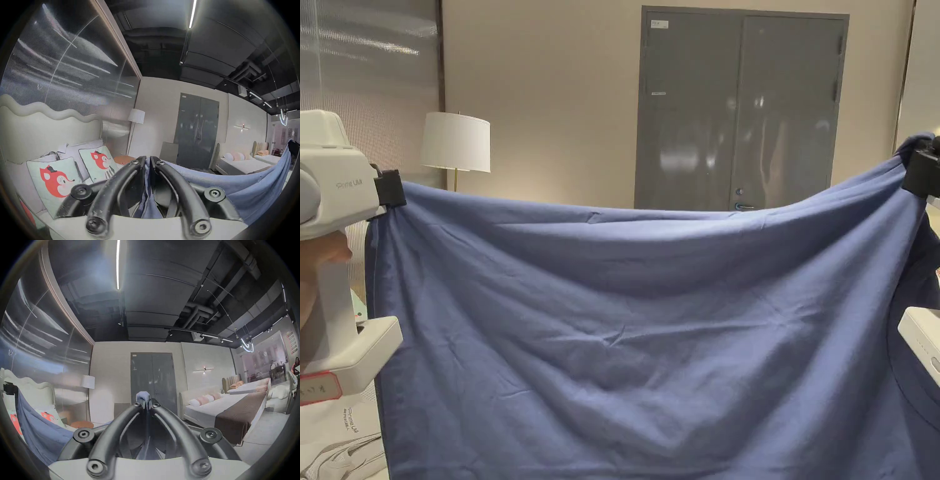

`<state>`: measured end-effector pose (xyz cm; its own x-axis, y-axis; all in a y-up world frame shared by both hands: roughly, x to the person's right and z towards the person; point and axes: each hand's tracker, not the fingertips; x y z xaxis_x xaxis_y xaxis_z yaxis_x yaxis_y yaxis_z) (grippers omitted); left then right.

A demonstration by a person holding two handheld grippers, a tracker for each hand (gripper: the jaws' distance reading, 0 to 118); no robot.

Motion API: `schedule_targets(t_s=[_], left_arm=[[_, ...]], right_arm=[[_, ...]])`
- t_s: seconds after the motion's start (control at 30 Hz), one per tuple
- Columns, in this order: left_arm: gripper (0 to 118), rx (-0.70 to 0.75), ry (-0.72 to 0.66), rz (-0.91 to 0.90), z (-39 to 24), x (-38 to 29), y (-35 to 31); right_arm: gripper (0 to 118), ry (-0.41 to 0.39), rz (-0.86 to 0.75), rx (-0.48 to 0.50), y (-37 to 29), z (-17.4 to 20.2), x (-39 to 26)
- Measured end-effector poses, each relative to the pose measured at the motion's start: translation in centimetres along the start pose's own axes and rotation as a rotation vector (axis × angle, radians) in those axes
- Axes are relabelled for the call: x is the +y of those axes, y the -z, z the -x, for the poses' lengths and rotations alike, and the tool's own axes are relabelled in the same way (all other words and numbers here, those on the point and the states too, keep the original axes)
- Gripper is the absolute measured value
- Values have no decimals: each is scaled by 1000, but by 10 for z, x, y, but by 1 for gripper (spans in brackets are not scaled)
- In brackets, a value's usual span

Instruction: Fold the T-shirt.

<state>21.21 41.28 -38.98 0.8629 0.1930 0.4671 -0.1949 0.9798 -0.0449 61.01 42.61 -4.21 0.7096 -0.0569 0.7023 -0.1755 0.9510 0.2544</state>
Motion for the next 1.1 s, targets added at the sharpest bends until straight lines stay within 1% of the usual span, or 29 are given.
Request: schedule_targets(t_s=[0.13, 0.27, 0.57, 0.73, 0.9, 1.1], left_arm=[[4, 7, -23, 1, -2, -3, 38], [4, 11, -4, 1, -9, -11, 68], [4, 25, -19, 4, -15, -35, 104], [4, 23, -15, 53, -8, -64, 107], [4, 21, -14, 119, 2, -95, 97], [3, 20, -12, 208, 16, -136, 56]], right_arm=[[4, -2, 2, -9, 37, 2, -13], [4, 11, 4, -23, 66, 4, -25], [4, -7, 35, -45, 99, 10, -63], [4, -7, 91, -45, 91, 9, -93], [4, 2, 171, -48, 69, 3, -123], [4, -12, 258, -46, 15, -10, -149]])
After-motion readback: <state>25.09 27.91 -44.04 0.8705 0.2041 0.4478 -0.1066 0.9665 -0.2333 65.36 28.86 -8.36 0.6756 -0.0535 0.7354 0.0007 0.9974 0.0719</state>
